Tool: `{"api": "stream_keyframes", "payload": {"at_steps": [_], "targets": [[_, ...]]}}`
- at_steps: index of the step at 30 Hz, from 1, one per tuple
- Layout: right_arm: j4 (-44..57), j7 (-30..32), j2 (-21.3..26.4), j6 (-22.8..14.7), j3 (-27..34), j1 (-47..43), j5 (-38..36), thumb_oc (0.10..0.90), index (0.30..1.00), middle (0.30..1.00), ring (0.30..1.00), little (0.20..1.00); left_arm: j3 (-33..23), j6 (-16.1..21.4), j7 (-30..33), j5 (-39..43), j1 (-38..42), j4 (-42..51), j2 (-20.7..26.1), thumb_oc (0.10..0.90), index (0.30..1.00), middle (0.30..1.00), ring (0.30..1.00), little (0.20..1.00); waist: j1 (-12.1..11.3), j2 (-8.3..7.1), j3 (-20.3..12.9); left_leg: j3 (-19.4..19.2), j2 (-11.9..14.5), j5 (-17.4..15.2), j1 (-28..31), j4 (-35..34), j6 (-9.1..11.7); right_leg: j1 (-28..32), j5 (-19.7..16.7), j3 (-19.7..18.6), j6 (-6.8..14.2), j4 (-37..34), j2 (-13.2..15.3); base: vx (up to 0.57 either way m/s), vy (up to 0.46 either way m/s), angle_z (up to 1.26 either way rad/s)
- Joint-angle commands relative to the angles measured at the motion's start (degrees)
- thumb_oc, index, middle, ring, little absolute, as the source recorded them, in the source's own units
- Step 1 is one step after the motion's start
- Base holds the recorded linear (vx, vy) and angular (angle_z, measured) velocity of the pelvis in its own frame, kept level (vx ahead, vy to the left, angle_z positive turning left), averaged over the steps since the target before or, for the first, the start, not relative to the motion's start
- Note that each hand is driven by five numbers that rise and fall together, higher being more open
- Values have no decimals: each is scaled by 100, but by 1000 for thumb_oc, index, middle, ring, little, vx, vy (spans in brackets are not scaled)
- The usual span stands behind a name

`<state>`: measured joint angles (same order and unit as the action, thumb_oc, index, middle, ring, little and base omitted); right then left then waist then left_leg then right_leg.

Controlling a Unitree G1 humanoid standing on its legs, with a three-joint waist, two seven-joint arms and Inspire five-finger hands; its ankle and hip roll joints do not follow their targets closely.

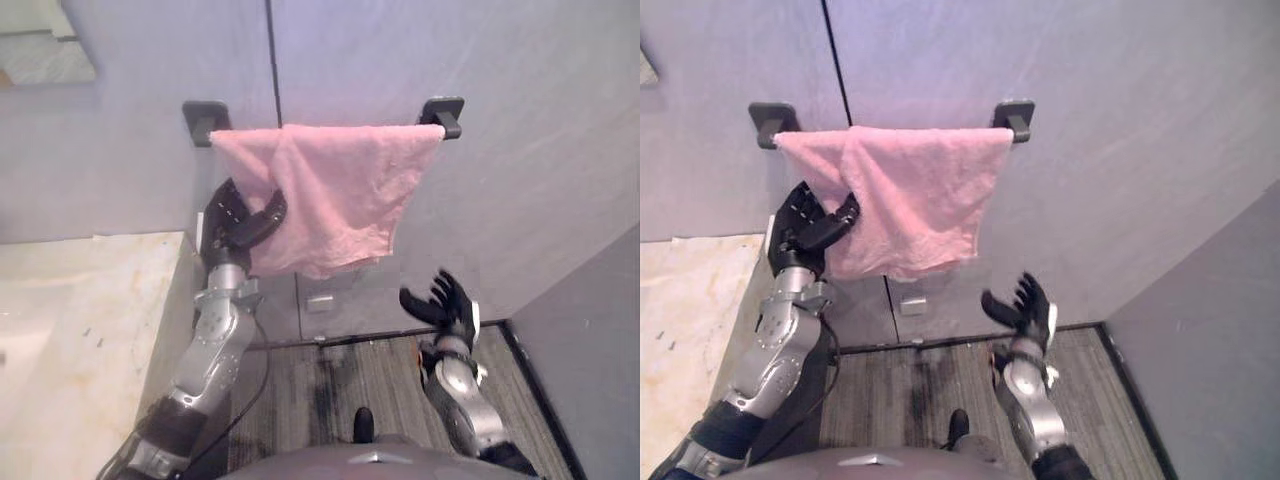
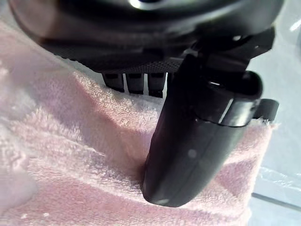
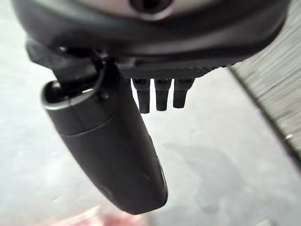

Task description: Organize the bathroom.

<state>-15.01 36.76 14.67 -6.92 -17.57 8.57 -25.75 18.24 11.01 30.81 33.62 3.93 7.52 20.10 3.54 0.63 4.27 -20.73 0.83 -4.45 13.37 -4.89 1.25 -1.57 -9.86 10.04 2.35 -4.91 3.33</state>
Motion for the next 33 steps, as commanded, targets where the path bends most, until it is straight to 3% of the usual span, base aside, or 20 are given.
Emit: {"api": "stream_keyframes", "payload": {"at_steps": [1, 9, 16, 23, 26, 29, 30, 32, 33], "targets": [[557, -16, 267, -597, 121, -721, 366, 800, 900, 900, 900, 900, 74, 116, -369, -215, 452, -76, 59, 800, 900, 900, 900, 900, 295, 26, 58, 260, 39, 308, -405, 51, -193, 720, 861, 155, 244, 40, -179, -25, -47, -9], [297, 2, 314, -517, 196, -705, 475, 800, 900, 900, 900, 900, 85, -1, -274, -202, 105, -276, 91, 800, 900, 900, 900, 900, 201, -6, 135, 302, 147, 394, -519, 134, -83, 728, 865, 266, 194, -9, -205, -46, -65, -5], [92, -16, 331, -438, 206, -650, 422, 800, 900, 900, 900, 900, 247, -633, -67, -154, -224, -671, 15, 800, 900, 900, 900, 900, 125, -84, 261, 318, 278, 475, -720, 295, 26, 675, 851, 378, 167, -9, -201, -60, -96, 2], [38, -122, 387, -513, 216, -567, 408, 800, 900, 900, 900, 900, 520, -1041, -273, 1, -449, -1147, -55, 800, 900, 900, 900, 900, 146, -104, 395, 269, 389, 530, -903, 461, 106, 581, 811, 411, 178, -9, -171, -26, -91, 4], [70, -171, 429, -502, 198, -539, 431, 800, 900, 900, 900, 900, 585, -1102, -492, -198, -504, -1306, -39, 800, 900, 900, 900, 900, 171, -91, 424, 226, 409, 550, -934, 488, 135, 505, 766, 430, 205, -9, -138, -32, -50, 2], [27, -296, 518, -544, 186, -536, 479, 800, 900, 900, 900, 900, 719, -1433, -931, -321, -563, -1477, 9, 800, 900, 900, 900, 900, 211, -24, 498, 149, 428, 567, -977, 504, 173, 444, 730, 480, 242, -9, -86, -79, -14, 5], [40, -309, 556, -522, 173, -568, 498, 800, 900, 900, 900, 900, 762, -1562, -1038, -306, -572, -1528, 21, 800, 900, 900, 900, 900, 235, -24, 524, 64, 415, 475, -1023, 691, 167, 412, 722, 506, 232, -9, -53, -183, -31, 7], [-115, -337, 640, -576, 140, -746, 530, 800, 900, 900, 900, 900, 827, -1830, -1156, -444, -598, -1834, 38, 800, 900, 900, 900, 900, 174, -104, 628, 119, 311, 275, -1457, 2270, 168, 366, 724, 515, 72, -9, 30, -231, -61, 5], [-127, -340, 642, -581, 142, -754, 526, 800, 900, 900, 900, 900, 827, -1848, -1169, -468, -597, -1847, 40, 800, 900, 900, 900, 900, 173, -99, 629, 134, 321, 259, -1497, 2345, 171, 360, 725, 518, 64, -9, 23, -172, -62, -10]]}}
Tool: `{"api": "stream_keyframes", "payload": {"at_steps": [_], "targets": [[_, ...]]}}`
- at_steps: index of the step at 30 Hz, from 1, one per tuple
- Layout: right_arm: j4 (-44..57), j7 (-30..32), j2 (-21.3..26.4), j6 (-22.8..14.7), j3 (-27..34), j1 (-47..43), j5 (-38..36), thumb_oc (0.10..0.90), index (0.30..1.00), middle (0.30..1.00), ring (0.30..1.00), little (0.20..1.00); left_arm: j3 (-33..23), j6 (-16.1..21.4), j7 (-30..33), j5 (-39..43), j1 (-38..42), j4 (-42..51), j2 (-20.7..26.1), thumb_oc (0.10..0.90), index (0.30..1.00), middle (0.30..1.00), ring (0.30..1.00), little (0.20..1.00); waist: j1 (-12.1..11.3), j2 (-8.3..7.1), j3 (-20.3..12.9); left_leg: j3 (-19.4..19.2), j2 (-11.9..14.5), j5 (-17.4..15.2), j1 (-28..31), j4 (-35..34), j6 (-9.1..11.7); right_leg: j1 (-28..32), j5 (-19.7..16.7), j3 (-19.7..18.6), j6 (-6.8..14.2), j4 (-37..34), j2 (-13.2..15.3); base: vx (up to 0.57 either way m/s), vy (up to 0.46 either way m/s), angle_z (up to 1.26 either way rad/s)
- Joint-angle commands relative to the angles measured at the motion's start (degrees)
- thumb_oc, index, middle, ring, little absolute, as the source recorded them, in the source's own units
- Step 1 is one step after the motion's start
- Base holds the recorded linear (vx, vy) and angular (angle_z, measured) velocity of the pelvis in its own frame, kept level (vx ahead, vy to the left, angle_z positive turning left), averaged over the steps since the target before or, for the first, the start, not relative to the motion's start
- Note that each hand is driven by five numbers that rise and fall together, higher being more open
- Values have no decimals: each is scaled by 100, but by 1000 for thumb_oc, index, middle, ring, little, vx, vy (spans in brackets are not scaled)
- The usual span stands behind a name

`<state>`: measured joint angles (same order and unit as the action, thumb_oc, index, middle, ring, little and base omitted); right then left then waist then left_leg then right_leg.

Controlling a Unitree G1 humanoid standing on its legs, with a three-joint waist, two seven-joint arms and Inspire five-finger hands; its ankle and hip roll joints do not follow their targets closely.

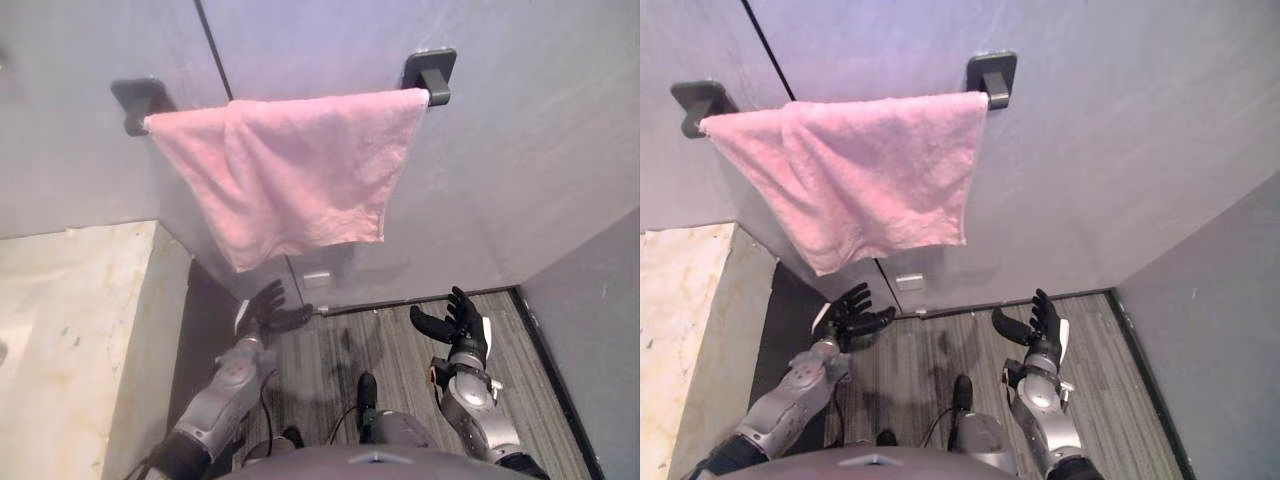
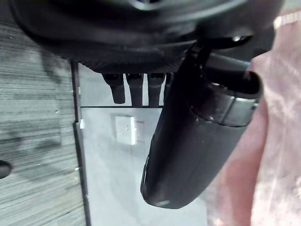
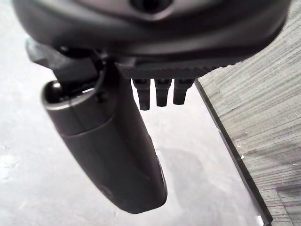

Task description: Organize the bathroom.

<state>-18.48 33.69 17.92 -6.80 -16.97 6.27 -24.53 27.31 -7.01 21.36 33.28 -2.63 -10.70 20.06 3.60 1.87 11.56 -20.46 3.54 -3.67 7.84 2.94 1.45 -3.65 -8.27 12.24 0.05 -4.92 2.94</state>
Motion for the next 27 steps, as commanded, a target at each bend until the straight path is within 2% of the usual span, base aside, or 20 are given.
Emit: {"api": "stream_keyframes", "payload": {"at_steps": [1, 3, 6, 7, 8, 11, 16, 17, 19, 20, 22, 23, 25, 27], "targets": [[135, -53, 350, -627, 97, -569, 352, 800, 900, 900, 900, 900, -39, -120, -276, -463, 51, -197, 78, 800, 900, 900, 900, 900, 139, -254, -72, 217, -14, 165, -1075, 2136, 155, 561, 553, 292, 252, -8, 73, -196, -9, -29], [23, -33, 412, -638, 93, -593, 319, 800, 900, 900, 900, 900, -92, -262, -290, -502, 47, -598, 62, 800, 900, 900, 900, 900, 142, -246, -66, 326, -170, 16, -976, 2497, 143, 491, 496, 359, 249, -8, 94, -215, 35, -38], [-120, -5, 433, -590, 102, -568, 337, 800, 900, 900, 900, 900, -152, -231, -386, -638, 59, -1312, -77, 800, 900, 900, 900, 900, 200, -165, -131, 489, -401, -80, -653, 2373, 195, 368, 418, 472, 296, -8, 89, -159, 113, -5], [-201, 16, 405, -548, 128, -513, 382, 800, 900, 900, 900, 900, -206, -194, -497, -811, 94, -1728, -132, 800, 900, 900, 900, 900, 259, -93, -175, 683, -635, -288, -339, 1720, 124, 243, 299, 501, 382, 2, 70, -229, 237, 9], [-235, 13, 385, -530, 126, -501, 379, 800, 900, 900, 900, 900, -266, -148, -646, -652, 100, -1920, -210, 800, 900, 900, 900, 900, 319, -43, -189, 803, -753, -427, -158, 1276, 74, 73, 207, 414, 439, 47, 40, -215, 234, 15], [-395, -25, 287, -522, 119, -485, 359, 800, 900, 900, 900, 900, -348, -146, -916, -1019, 234, -2316, -337, 800, 900, 900, 900, 900, 454, -31, -209, 1022, -1006, -818, 238, 228, -173, -346, -90, 335, 632, 99, 28, -227, 141, 16], [-503, 57, 63, -503, 2, -547, 392, 800, 900, 900, 900, 900, -416, -296, -833, -653, 388, -2845, -515, 800, 900, 900, 900, 900, 505, -104, -96, 1171, -1073, -613, 202, -264, -395, -710, -391, 296, 917, 158, 167, -283, 92, 6], [-533, 107, -24, -494, -65, -587, 429, 800, 900, 900, 900, 900, -430, -95, -511, -739, 450, -2976, -522, 800, 900, 900, 900, 900, 497, -120, -34, 1180, -1055, -498, 222, -455, -430, -843, -408, 355, 984, 270, 215, -300, 81, -1], [-537, 147, -78, -473, -99, -598, 383, 800, 900, 900, 900, 900, -488, 31, -274, -453, 474, -3012, -510, 800, 900, 900, 900, 900, 479, -130, 0, 1106, -1041, -421, 255, -604, -462, -886, -417, 433, 1015, 347, 255, -295, 76, -11], [-552, 186, -170, -491, -111, -570, 410, 800, 900, 900, 900, 900, -686, 277, -3, -352, 485, -3006, -548, 800, 900, 900, 900, 900, 451, -154, 41, 1000, -1036, -354, 299, -748, -479, -906, -509, 556, 1071, 414, 316, -279, 55, -24], [-570, 197, -227, -504, -120, -529, 419, 800, 900, 900, 900, 900, -799, 371, 183, -402, 485, -2961, -537, 800, 900, 900, 900, 900, 407, -166, 79, 905, -1007, -340, 329, -794, -475, -884, -587, 666, 1113, 440, 362, -273, 38, -27], [-599, 199, -328, -485, -144, -485, 481, 800, 900, 900, 900, 900, -941, 406, 388, -239, 480, -2906, -534, 800, 900, 900, 900, 900, 366, -202, 94, 819, -978, -309, 316, -794, -502, -954, -756, 727, 1157, 748, 505, -287, 18, -27], [-603, 190, -350, -432, -168, -463, 517, 800, 900, 900, 900, 900, -1083, 316, 477, 9, 479, -2909, -536, 800, 900, 900, 900, 900, 329, -197, 89, 763, -919, -254, 277, -794, -523, -961, -697, 713, 1112, 1009, 579, -264, 8, -23], [-731, 210, -396, -409, -205, -497, 515, 800, 900, 900, 900, 900, -1302, 493, 560, 346, 514, -3085, -628, 800, 900, 900, 900, 900, 276, -126, 38, 783, -775, -59, 141, -794, -536, -867, -382, 500, 961, 1546, 596, -247, -5, -16]]}}
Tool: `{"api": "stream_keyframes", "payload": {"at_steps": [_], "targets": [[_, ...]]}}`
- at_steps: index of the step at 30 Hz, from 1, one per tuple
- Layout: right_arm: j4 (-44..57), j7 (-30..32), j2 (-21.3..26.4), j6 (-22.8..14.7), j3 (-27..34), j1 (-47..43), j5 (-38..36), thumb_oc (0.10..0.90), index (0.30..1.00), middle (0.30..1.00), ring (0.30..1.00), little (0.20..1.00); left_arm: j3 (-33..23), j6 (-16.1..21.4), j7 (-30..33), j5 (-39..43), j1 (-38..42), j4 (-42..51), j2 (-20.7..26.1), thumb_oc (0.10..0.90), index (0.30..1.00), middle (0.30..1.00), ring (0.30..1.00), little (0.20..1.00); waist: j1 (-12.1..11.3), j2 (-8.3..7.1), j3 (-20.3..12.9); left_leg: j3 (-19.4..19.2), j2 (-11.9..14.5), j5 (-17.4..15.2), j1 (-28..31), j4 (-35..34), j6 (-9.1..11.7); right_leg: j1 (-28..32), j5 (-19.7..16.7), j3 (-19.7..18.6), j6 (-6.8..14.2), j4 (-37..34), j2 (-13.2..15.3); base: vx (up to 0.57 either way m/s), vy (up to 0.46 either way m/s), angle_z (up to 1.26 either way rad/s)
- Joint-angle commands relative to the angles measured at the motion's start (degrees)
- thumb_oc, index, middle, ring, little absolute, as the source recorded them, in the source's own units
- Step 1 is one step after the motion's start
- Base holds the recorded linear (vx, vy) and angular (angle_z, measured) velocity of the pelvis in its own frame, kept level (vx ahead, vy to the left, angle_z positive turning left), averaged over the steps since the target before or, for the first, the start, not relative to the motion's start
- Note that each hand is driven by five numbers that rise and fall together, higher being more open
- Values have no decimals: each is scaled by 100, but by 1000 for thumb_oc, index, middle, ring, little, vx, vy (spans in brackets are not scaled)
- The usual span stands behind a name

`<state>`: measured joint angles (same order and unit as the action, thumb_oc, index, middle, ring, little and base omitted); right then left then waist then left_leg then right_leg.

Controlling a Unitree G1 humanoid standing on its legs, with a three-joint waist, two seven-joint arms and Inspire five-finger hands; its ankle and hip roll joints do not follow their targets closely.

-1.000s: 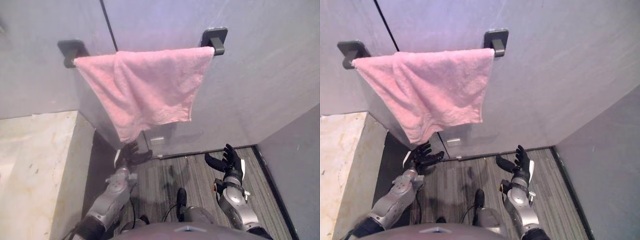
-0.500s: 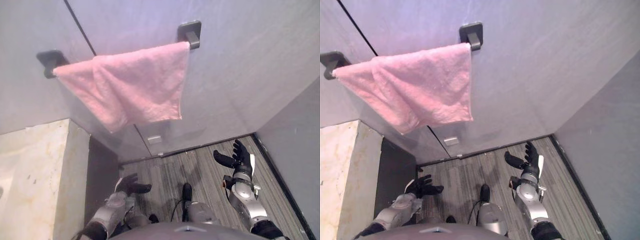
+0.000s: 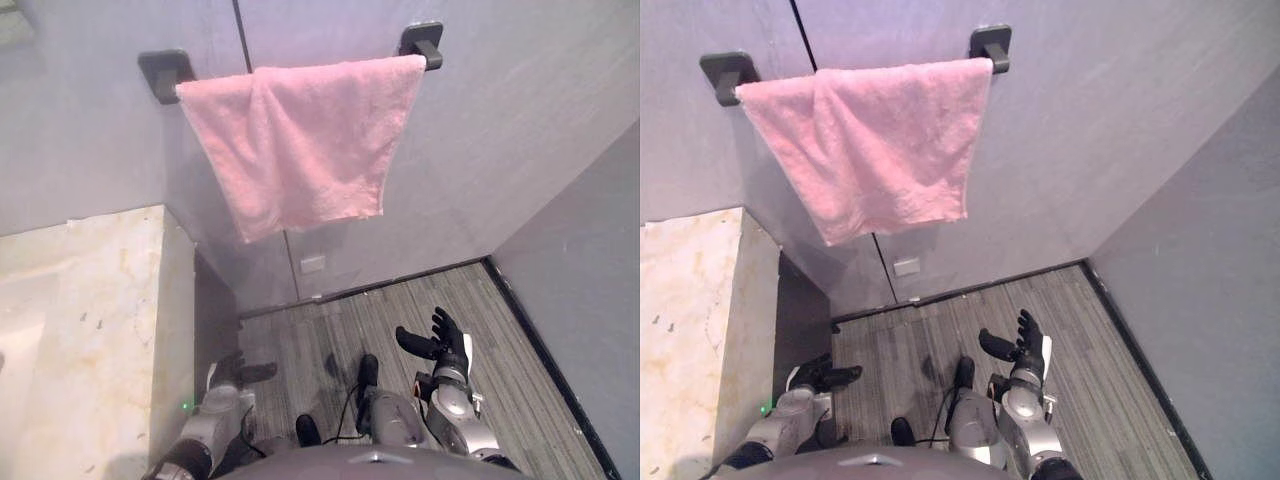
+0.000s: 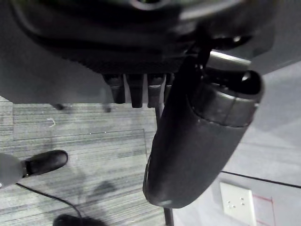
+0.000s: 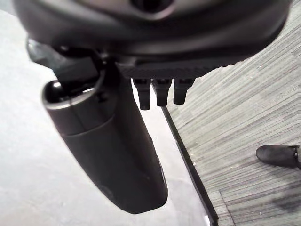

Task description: Organize the bathroom.

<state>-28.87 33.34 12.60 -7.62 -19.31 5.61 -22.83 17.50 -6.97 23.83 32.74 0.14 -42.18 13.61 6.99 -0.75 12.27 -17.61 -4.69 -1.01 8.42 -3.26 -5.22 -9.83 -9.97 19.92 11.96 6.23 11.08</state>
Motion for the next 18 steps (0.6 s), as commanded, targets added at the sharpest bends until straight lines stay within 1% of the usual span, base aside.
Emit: {"api": "stream_keyframes", "payload": {"at_steps": [1, 2, 3, 4, 5, 6, 7, 8, 9, 10, 12, 13, 15, 16, 17, 18], "targets": [[257, 227, 137, -324, 26, -436, 343, 800, 900, 900, 900, 900, -377, 637, 243, 411, 250, -16, 9, 800, 900, 900, 900, 900, -84, 168, -59, 494, 102, -263, 30, -174, 127, -186, -50, -328, -285, 606, -206, -289, -10, -6], [100, 156, 138, -386, 48, -446, 301, 800, 900, 900, 900, 900, -378, 627, 221, 337, 294, -75, -3, 800, 900, 900, 900, 900, -122, 233, -108, 502, 215, -191, -71, -174, 107, -51, 301, -523, -389, 999, -222, -266, -19, 1], [-21, 103, 140, -434, 58, -460, 308, 800, 900, 900, 900, 900, -347, 592, 171, 458, 323, -157, -24, 800, 900, 900, 900, 900, -141, 272, -143, 540, 275, -138, -142, -174, 99, 58, 549, -701, -440, 1193, -303, -298, -54, 5], [-154, 50, 143, -448, 40, -496, 326, 800, 900, 900, 900, 900, -314, 540, -58, 710, 365, -344, -85, 800, 900, 900, 900, 900, -151, 309, -206, 631, 317, -83, -255, -158, 78, 268, 870, -1048, -474, 1423, -507, -241, -83, 6], [-214, 35, 138, -433, 21, -516, 317, 800, 900, 900, 900, 900, -306, 435, -186, 644, 389, -451, -114, 800, 900, 900, 900, 900, -141, 313, -244, 701, 330, -80, -326, -116, 61, 378, 1081, -1286, -480, 1495, -673, -186, -86, 4], [-247, 33, 137, -419, 9, -532, 308, 800, 900, 900, 900, 900, -286, 373, -235, 603, 412, -505, -114, 800, 900, 900, 900, 900, -137, 303, -264, 733, 327, -78, -372, -94, 55, 465, 1177, -1398, -487, 1466, -756, -157, -108, 12], [-340, 38, 126, -395, -30, -582, 268, 800, 900, 900, 900, 900, -220, 208, -456, 543, 468, -664, -102, 800, 900, 900, 900, 900, -138, 280, -344, 801, 327, -54, -528, -38, 49, 716, 1365, -1720, -538, 1304, -994, -153, -125, 18], [-387, 37, 130, -350, -67, -615, 221, 800, 900, 900, 900, 900, -181, 55, -622, 550, 484, -785, -77, 800, 900, 900, 900, 900, -141, 261, -396, 848, 320, -40, -619, -5, 59, 872, 1477, -1878, -589, 1163, -1117, -148, -121, 22], [-393, 34, 131, -341, -73, -621, 216, 800, 900, 900, 900, 900, -176, 34, -630, 559, 486, -801, -73, 800, 900, 900, 900, 900, -141, 257, -402, 855, 318, -38, -629, 0, 61, 894, 1490, -1895, -595, 1144, -1131, -151, -157, 11], [-504, -29, 127, -292, -112, -679, 216, 800, 900, 900, 900, 900, -152, -2, -630, 559, 504, -971, -42, 800, 900, 900, 900, 900, -169, 205, -471, 888, 315, -15, -729, 60, 115, 1230, 1667, -1979, -680, 651, -1230, -126, -137, 3], [-541, -111, 159, -227, -131, -714, 210, 800, 900, 900, 900, 900, -173, -33, -660, 541, 504, -1098, -43, 800, 900, 900, 900, 900, -197, 190, -492, 910, 348, 30, -792, 122, 176, 1306, 1687, -1923, -752, 442, -1240, -156, -149, 2], [-581, -283, 236, -103, -155, -759, 203, 800, 900, 900, 900, 900, -171, -285, -813, 508, 483, -1275, -59, 800, 900, 900, 900, 900, -231, 190, -491, 995, 418, 137, -869, 143, 278, 1453, 1739, -1906, -853, 111, -1302, -176, -152, 2], [-579, -418, 289, -1, -171, -776, 255, 800, 900, 900, 900, 900, -160, -348, -917, 454, 434, -1444, -65, 800, 900, 900, 900, 900, -234, 182, -469, 1033, 477, 240, -928, 124, 366, 1524, 1688, -1919, -899, -87, -1342, -172, -148, -11], [-564, -463, 315, 107, -175, -783, 290, 800, 900, 900, 900, 900, -163, -429, -1024, 475, 392, -1561, -94, 800, 900, 900, 900, 900, -237, 170, -448, 1047, 522, 314, -1003, 127, 438, 1587, 1658, -1921, -946, -216, -1375, -178, -156, -11], [-576, -571, 350, 228, -163, -789, 264, 800, 900, 900, 900, 900, -165, -592, -1131, 374, 375, -1681, -126, 800, 900, 900, 900, 900, -237, 164, -421, 1058, 572, 394, -1081, 139, 507, 1630, 1619, -1901, -991, -316, -1397, -140, -122, -3], [-596, -590, 359, 230, -159, -791, 251, 800, 900, 900, 900, 900, -166, -584, -1155, 338, 373, -1720, -132, 800, 900, 900, 900, 900, -236, 166, -414, 1057, 585, 418, -1096, 139, 522, 1635, 1610, -1894, -998, -331, -1401, -120, -102, -1]]}}
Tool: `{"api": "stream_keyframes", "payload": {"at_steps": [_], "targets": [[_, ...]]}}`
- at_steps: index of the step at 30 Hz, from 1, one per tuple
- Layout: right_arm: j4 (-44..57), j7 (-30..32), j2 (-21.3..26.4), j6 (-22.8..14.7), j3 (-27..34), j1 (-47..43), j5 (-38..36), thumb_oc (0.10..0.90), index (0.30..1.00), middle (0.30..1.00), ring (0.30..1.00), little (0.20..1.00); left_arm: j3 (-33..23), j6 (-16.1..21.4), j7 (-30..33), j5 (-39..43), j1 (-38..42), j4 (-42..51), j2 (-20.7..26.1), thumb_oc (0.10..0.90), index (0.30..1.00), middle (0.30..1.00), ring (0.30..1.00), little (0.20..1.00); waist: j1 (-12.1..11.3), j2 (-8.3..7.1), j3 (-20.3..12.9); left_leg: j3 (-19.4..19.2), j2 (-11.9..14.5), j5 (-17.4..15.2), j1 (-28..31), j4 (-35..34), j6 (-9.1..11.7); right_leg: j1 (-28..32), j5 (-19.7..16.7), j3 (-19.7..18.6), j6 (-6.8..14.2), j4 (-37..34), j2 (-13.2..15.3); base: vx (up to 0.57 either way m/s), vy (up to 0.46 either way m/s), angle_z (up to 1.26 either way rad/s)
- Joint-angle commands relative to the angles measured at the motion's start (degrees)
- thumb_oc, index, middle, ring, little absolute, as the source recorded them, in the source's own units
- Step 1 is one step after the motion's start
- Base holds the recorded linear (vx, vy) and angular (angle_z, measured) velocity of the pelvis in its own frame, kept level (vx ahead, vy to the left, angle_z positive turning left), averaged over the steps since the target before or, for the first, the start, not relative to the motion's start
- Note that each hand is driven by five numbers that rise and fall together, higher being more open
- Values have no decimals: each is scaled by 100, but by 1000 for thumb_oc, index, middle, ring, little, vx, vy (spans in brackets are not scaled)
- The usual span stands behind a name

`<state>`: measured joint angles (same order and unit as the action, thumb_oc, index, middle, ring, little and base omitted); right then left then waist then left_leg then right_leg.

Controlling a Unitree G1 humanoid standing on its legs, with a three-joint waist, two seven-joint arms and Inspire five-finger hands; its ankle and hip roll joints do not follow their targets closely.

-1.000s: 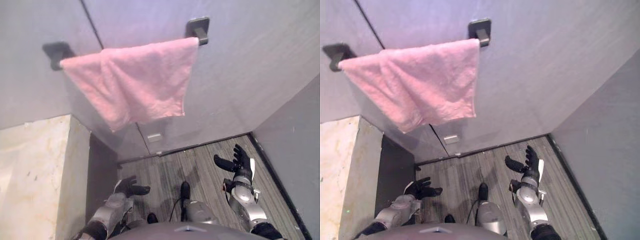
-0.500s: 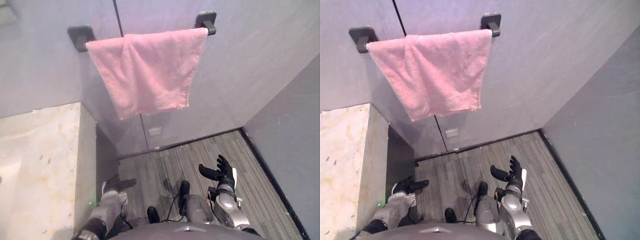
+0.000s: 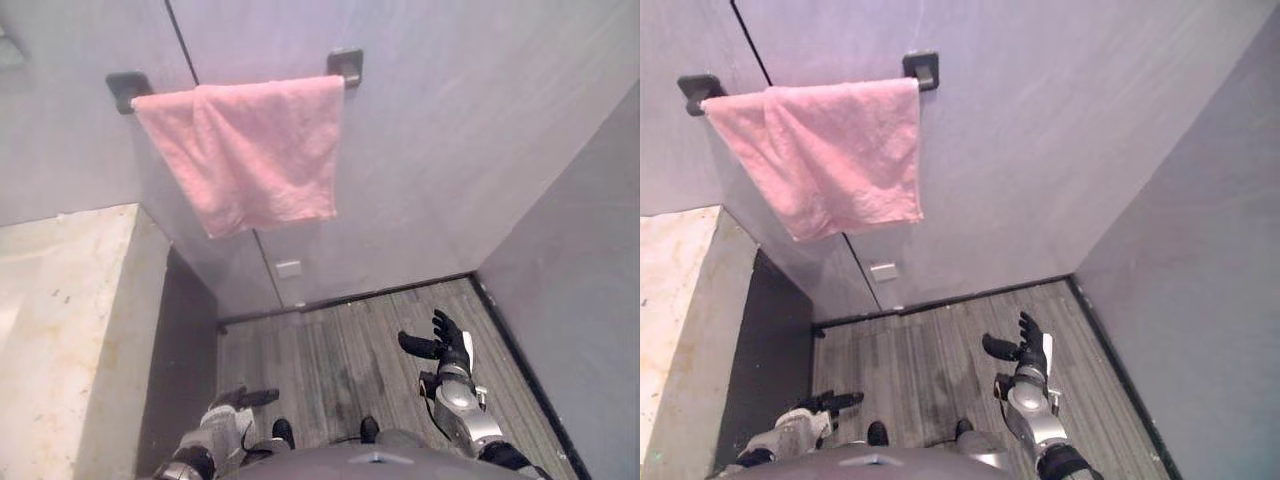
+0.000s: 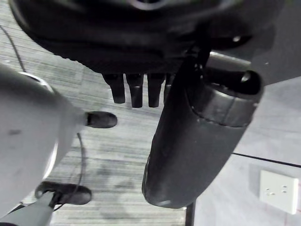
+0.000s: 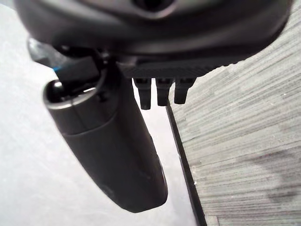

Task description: Organize the bathroom.

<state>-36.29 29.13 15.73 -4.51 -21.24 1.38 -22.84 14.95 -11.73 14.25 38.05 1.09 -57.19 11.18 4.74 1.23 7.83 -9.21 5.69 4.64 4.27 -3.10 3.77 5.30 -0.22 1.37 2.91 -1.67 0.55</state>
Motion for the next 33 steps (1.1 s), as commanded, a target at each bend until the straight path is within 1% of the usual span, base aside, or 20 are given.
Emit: {"api": "stream_keyframes", "payload": {"at_steps": [1, 3, 5, 6, 7, 8, 9, 11, 12, 15, 18, 20, 22, 23, 24, 25, 28, 30, 31, 33], "targets": [[80, -249, 78, -44, 50, -379, 206, 800, 900, 900, 900, 900, 84, -221, -205, -276, 275, -333, 89, 800, 900, 900, 900, 900, -11, -26, 56, 211, -413, -75, -728, 119, -332, 136, 604, -18, -119, 413, -357, -122, -86, 3], [-133, -315, 118, 75, 93, -398, 138, 800, 900, 900, 900, 900, 82, -304, -321, -533, 247, -664, 51, 800, 900, 900, 900, 900, -4, 4, 149, -8, -283, 62, -852, 148, -215, 214, 563, 117, -158, 306, -350, -196, -105, 15], [-331, -473, 112, 250, 137, -400, -60, 800, 900, 900, 900, 900, 70, -376, -443, -893, 233, -835, 36, 800, 900, 900, 900, 900, 22, -1, 187, -305, -241, -8, -890, 386, -201, 212, 531, 273, -168, 273, -285, -205, -42, 39], [-520, -539, 98, 281, 150, -423, -127, 800, 900, 900, 900, 900, 80, -385, -514, -1094, 227, -941, 40, 800, 900, 900, 900, 900, 23, -26, 202, -420, -257, -134, -900, 637, -231, 189, 499, 382, -180, 264, -206, -253, 0, 58], [-749, -552, 82, 257, 163, -456, -177, 800, 900, 900, 900, 900, 86, -388, -574, -1243, 204, -1046, 57, 800, 900, 900, 900, 900, 10, -83, 232, -434, -312, -370, -874, 980, -300, 184, 452, 491, -180, 247, -87, -345, 7, 73], [-995, -654, 62, 314, 205, -509, -222, 800, 900, 900, 900, 900, 41, -428, -611, -1399, 174, -1147, 81, 800, 900, 900, 900, 900, -15, -181, 223, -453, -384, -735, -825, 1455, -390, 139, 337, 595, -162, 186, 75, -342, 6, 84], [-1180, -676, 44, 274, 235, -551, -251, 800, 900, 900, 900, 900, -3, -424, -633, -1420, 170, -1220, 85, 800, 900, 900, 900, 900, -18, -238, 208, -471, -420, -907, -764, 1744, -441, 95, 254, 650, -144, 141, 166, -299, 3, 81], [-1387, -695, 1, 332, 243, -606, -358, 800, 900, 900, 900, 900, -89, -462, -562, -1344, 176, -1308, 90, 800, 900, 900, 900, 900, 0, -285, 165, -462, -435, -1038, -588, 2069, -467, -4, 148, 743, -112, 92, 258, -280, 19, 64], [-1613, -800, -7, 408, 272, -637, -443, 800, 900, 900, 900, 900, -207, -513, -580, -1475, 190, -1421, 117, 800, 900, 900, 900, 900, 11, -279, 101, -376, -389, -986, -350, 2385, -359, -105, 71, 848, -128, 20, 310, -326, 51, 37], [-1866, -847, 24, 516, 283, -680, -276, 800, 900, 900, 900, 900, -329, -543, -723, -1621, 145, -1580, 166, 800, 900, 900, 900, 900, 17, -176, -28, -85, -357, -829, 64, 2592, -108, -301, -95, 1065, -147, -138, 366, -301, 101, 72], [-2001, -878, 39, 608, 267, -744, -285, 800, 900, 900, 900, 900, -355, -613, -846, -1701, 130, -1653, 162, 800, 900, 900, 900, 900, 21, -113, -136, 138, -409, -684, 263, 2596, 27, -462, -240, 1162, -122, -266, 418, -216, 151, 68], [-2189, -867, 35, 703, 289, -857, -274, 800, 900, 900, 900, 900, -350, -538, -928, -1767, 110, -1745, 121, 800, 900, 900, 900, 900, 8, 7, -206, 421, -497, -722, 472, 2212, 56, -686, -413, 1185, -9, -272, 511, -307, 333, 51], [-2297, -835, 60, 789, 313, -972, -430, 800, 900, 900, 900, 900, -317, -508, -990, -1889, 97, -1735, 116, 800, 900, 900, 900, 900, 27, 105, -208, 612, -617, -1101, 717, 1484, -65, -1057, -618, 1151, 157, -102, 662, -353, 458, 44], [-2415, -794, 87, 780, 366, -1081, -460, 800, 900, 900, 900, 900, -196, -359, -972, -2033, 92, -1726, 120, 800, 900, 900, 900, 900, 60, 146, -145, 670, -792, -1553, 838, 1039, -239, -1371, -775, 1021, 341, 135, 851, -434, 553, 32], [-2496, -790, 78, 774, 426, -1147, -445, 800, 900, 900, 900, 900, -64, -275, -973, -2145, 101, -1681, 144, 800, 900, 900, 900, 900, 71, 143, -74, 707, -924, -1779, 868, 842, -386, -1525, -963, 930, 471, 211, 1005, -447, 551, 22], [-2566, -816, 74, 744, 465, -1174, -459, 800, 900, 900, 900, 900, 50, -253, -974, -2209, 107, -1632, 163, 800, 900, 900, 900, 900, 66, 137, -13, 821, -1031, -1847, 868, 775, -459, -1602, -1176, 836, 562, 184, 1118, -313, 359, 22], [-2695, -927, 81, 659, 614, -1253, -480, 800, 900, 900, 900, 900, 319, -160, -999, -2301, 116, -1532, 233, 800, 900, 900, 900, 900, 65, 194, 142, 993, -1194, -1769, 792, 582, -599, -1674, -1374, 631, 619, -28, 1247, -325, 323, 24], [-2739, -965, 77, 594, 741, -1248, -545, 800, 900, 900, 900, 900, 427, -120, -1020, -2381, 129, -1495, 278, 800, 900, 900, 900, 900, 83, 258, 236, 1058, -1199, -1627, 767, 383, -629, -1698, -1460, 514, 627, -215, 1300, -377, 326, 19], [-2771, -1060, 71, 602, 818, -1237, -552, 800, 900, 900, 900, 900, 456, -184, -1022, -2383, 155, -1474, 306, 800, 900, 900, 900, 900, 86, 290, 282, 1048, -1183, -1518, 736, 287, -643, -1700, -1441, 494, 631, -284, 1306, -410, 300, 24], [-2808, -1140, 33, 572, 861, -1221, -557, 800, 900, 900, 900, 900, 485, -236, -1011, -2445, 171, -1435, 361, 800, 900, 900, 900, 900, 86, 310, 334, 1009, -1148, -1439, 715, 275, -636, -1745, -1428, 535, 628, -217, 1292, -301, 174, 19]]}}
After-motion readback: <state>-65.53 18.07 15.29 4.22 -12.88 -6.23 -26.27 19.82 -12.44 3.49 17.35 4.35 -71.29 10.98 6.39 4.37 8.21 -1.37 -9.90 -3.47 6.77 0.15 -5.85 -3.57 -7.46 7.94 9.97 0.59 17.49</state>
